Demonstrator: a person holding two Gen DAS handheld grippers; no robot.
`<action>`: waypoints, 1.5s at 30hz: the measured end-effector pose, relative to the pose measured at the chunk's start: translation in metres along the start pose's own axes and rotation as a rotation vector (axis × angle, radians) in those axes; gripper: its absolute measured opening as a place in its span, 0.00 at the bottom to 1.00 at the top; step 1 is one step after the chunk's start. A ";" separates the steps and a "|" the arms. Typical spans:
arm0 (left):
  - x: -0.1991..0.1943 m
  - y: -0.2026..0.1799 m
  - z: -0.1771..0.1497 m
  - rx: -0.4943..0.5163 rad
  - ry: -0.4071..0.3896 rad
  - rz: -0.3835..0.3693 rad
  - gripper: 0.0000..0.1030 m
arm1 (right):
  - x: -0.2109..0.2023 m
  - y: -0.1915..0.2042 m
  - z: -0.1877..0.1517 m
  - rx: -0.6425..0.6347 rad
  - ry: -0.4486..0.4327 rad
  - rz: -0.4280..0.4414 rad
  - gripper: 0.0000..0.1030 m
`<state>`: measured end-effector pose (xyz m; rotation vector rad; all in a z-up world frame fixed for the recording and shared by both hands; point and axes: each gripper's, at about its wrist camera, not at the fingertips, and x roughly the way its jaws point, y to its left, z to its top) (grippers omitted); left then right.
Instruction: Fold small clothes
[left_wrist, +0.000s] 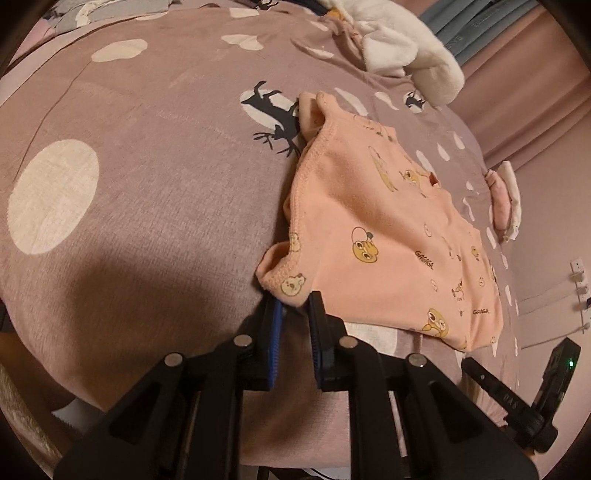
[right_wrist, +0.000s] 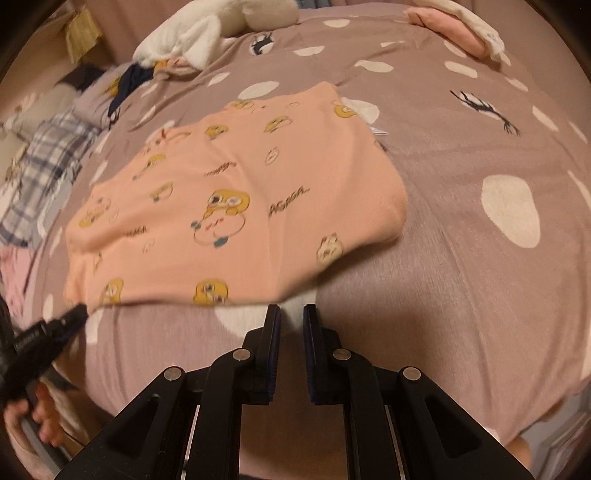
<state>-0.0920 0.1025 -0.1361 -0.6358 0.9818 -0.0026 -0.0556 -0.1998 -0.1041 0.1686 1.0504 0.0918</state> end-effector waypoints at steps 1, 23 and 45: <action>0.000 -0.002 0.001 0.004 0.007 0.011 0.16 | -0.001 0.001 0.000 -0.009 0.005 -0.005 0.09; -0.001 -0.018 -0.010 0.124 0.004 -0.179 1.00 | 0.007 0.097 0.041 -0.070 0.002 0.325 0.81; -0.028 0.009 0.000 0.157 -0.106 0.017 1.00 | 0.081 0.175 0.067 -0.270 -0.030 -0.073 1.00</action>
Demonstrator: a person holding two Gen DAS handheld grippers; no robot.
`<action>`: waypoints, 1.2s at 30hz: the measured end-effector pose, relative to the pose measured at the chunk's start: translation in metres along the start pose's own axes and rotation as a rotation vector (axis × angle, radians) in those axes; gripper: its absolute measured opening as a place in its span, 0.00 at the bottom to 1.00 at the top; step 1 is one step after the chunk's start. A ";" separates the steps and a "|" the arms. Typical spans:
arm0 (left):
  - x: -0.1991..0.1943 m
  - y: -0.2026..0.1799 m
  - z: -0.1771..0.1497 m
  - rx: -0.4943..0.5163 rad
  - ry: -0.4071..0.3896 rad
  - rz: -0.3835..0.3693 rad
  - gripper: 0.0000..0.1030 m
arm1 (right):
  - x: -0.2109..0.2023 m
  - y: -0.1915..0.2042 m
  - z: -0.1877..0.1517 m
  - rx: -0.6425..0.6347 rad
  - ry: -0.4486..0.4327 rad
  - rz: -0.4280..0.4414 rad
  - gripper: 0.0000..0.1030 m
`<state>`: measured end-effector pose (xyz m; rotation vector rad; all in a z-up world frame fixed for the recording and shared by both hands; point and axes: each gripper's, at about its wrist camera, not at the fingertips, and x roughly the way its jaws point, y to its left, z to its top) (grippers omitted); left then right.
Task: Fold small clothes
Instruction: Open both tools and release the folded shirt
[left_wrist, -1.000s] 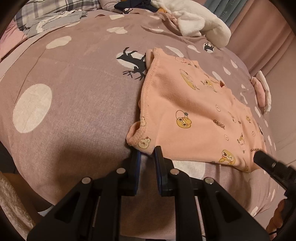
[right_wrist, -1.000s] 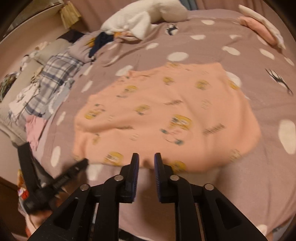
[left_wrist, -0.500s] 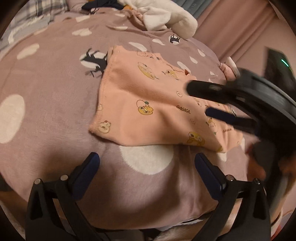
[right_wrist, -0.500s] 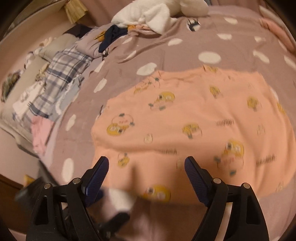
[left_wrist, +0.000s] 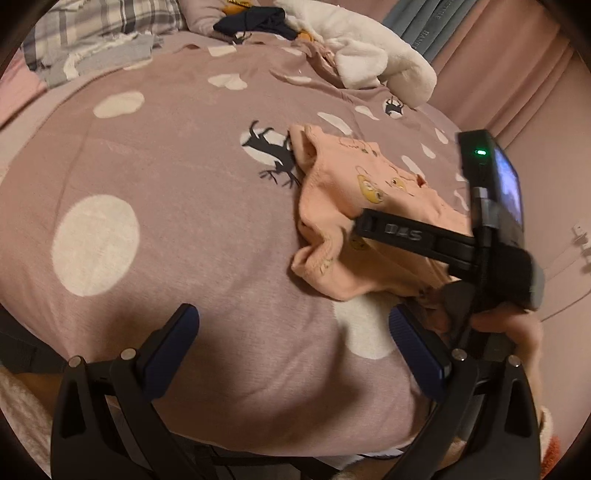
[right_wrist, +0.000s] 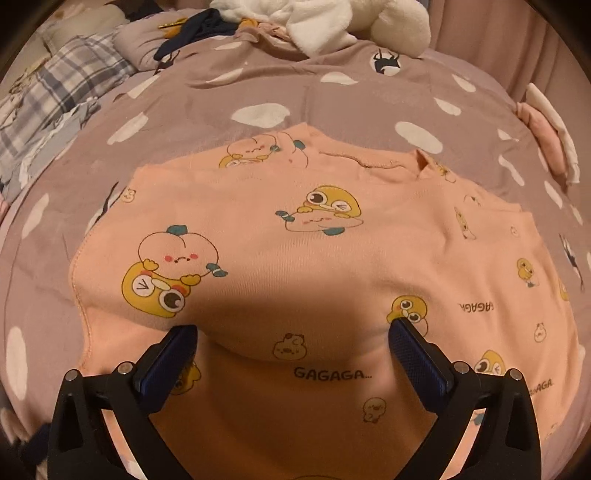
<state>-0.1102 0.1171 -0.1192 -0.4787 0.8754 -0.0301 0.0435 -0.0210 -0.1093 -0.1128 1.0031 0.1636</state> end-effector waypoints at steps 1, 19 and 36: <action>0.002 -0.001 0.000 -0.006 0.005 -0.007 1.00 | 0.000 0.000 0.000 0.000 0.000 0.000 1.00; 0.018 -0.018 -0.007 0.005 0.037 0.109 1.00 | -0.061 -0.235 -0.086 0.665 -0.048 0.388 1.00; 0.038 -0.034 -0.020 0.041 -0.060 0.345 1.00 | -0.052 -0.260 -0.125 0.685 -0.173 0.572 1.00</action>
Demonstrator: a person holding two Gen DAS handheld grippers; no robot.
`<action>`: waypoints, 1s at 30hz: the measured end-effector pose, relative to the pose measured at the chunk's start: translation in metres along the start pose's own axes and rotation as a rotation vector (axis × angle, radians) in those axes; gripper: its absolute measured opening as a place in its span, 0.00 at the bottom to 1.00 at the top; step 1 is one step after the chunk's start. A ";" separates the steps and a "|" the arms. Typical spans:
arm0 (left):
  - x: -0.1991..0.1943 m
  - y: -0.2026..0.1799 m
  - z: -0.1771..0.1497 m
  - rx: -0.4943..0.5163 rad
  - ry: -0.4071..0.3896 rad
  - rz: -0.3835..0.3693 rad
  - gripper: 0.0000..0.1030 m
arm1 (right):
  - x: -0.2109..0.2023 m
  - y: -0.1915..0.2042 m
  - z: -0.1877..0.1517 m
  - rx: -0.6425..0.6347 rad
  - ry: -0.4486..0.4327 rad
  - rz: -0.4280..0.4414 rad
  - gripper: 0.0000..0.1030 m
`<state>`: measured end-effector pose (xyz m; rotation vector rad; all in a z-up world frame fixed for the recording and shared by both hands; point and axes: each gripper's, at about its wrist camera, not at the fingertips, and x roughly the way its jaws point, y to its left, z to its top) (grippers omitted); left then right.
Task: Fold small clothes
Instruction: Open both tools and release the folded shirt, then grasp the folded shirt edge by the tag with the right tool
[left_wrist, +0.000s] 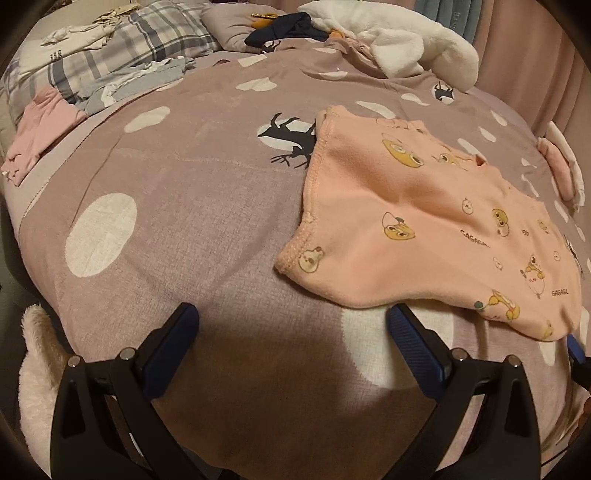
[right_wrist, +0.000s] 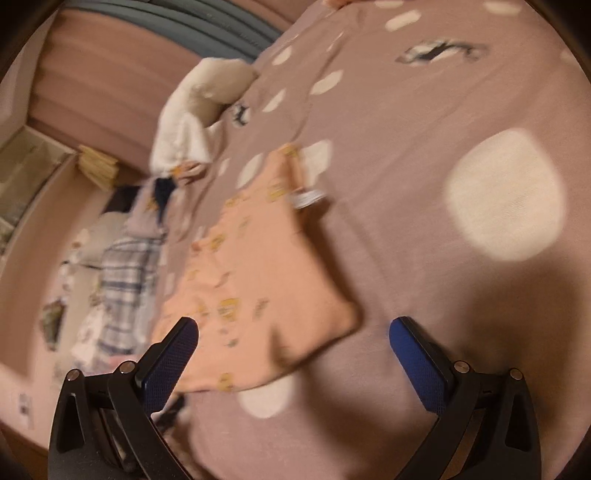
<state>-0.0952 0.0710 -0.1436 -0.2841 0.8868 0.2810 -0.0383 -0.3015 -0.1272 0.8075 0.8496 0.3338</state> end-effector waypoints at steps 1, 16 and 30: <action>0.000 0.001 0.001 -0.003 0.006 -0.002 1.00 | 0.006 0.003 0.001 0.010 0.017 0.033 1.00; 0.000 0.007 0.005 0.005 0.051 -0.054 1.00 | 0.051 0.020 0.027 0.129 0.066 0.090 1.00; 0.001 0.008 0.005 0.017 0.051 -0.073 1.00 | 0.070 0.041 0.025 -0.006 0.105 -0.092 0.22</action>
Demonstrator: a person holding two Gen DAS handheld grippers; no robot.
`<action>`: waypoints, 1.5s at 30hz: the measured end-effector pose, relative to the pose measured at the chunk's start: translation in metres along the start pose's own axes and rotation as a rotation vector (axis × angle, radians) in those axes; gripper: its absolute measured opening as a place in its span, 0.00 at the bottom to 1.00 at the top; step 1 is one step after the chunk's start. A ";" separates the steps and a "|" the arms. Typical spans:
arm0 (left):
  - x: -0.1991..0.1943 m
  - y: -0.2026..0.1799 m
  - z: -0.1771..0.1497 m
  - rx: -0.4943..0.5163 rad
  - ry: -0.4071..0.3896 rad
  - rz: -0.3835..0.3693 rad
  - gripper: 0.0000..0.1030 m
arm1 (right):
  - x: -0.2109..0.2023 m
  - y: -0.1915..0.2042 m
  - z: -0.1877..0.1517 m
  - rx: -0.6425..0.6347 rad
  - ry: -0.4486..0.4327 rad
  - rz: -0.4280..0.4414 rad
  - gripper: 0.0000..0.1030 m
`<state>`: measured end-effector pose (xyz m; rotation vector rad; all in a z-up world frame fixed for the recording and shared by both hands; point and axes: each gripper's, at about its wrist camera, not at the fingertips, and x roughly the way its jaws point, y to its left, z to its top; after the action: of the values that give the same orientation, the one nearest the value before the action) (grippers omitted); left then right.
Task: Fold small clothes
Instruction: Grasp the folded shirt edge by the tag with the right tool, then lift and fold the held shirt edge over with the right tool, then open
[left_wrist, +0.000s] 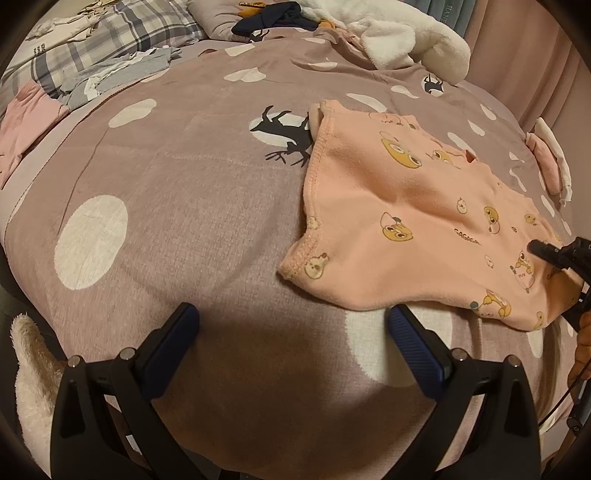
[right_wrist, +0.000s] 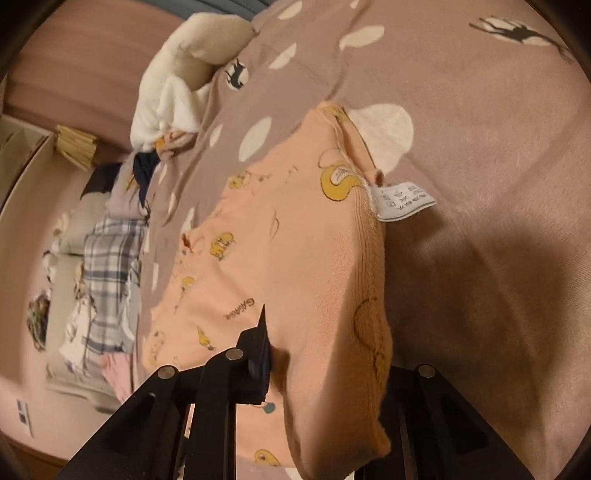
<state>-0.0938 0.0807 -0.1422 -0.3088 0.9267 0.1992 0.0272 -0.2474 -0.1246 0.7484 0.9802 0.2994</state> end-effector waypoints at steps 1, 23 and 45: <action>0.000 -0.001 0.000 0.002 -0.002 0.001 1.00 | 0.000 0.000 0.000 0.000 0.000 0.000 0.22; -0.018 0.033 0.005 -0.109 0.003 -0.162 1.00 | 0.032 0.146 -0.021 -0.375 -0.023 -0.123 0.21; -0.020 0.051 0.006 -0.157 0.027 -0.201 1.00 | 0.088 0.196 -0.059 -0.434 0.248 0.036 0.42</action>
<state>-0.1165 0.1294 -0.1314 -0.5479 0.9022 0.0821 0.0447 -0.0336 -0.0656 0.3371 1.0868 0.6249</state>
